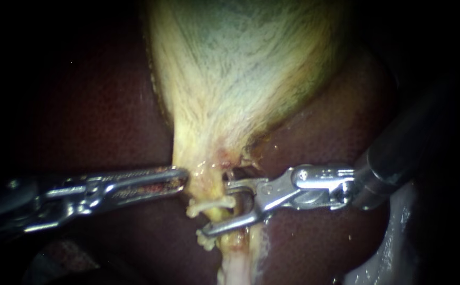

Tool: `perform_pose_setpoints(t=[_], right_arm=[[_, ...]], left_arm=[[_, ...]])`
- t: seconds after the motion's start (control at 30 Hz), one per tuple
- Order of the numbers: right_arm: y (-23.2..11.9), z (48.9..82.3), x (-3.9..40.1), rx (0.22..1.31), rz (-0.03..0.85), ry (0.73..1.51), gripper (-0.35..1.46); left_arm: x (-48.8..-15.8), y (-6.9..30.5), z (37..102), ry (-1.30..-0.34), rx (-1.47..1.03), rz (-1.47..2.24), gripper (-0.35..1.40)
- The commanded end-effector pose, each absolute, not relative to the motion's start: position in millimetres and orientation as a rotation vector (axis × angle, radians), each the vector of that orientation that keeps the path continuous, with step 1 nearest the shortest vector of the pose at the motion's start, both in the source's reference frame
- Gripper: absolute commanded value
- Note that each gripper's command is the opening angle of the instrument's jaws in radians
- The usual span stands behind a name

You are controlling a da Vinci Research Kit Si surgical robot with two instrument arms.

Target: Going back third clip left tube

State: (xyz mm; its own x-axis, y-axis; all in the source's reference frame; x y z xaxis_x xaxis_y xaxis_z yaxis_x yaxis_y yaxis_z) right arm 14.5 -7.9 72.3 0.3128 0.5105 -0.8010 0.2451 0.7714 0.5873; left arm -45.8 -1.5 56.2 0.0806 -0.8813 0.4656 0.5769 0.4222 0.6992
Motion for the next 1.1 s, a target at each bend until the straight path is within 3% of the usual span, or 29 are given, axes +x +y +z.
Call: perform_pose_setpoints(t=[0.03, 0.33, 0.73, 1.1], right_arm=[[-7.9, 72.3, 14.2, 0.712, 0.198, 1.27, 0.53], [-7.9, 71.7, 9.6, 0.684, 0.201, 1.275, 0.54], [-4.6, 68.5, 3.6, 0.595, 0.155, 1.302, 0.54], [-4.1, 67.3, 2.5, 0.545, 0.18, 1.296, 0.56]], left_arm=[[-45.8, -1.5, 56.2, -0.989, 0.376, -1.129, -0.35], [-45.7, -1.5, 56.3, -0.99, 0.377, -1.129, -0.35], [-45.6, -1.3, 56.7, -0.99, 0.38, -1.126, -0.35], [-46.1, -0.7, 58.2, -0.981, 0.375, -1.128, -0.35]])
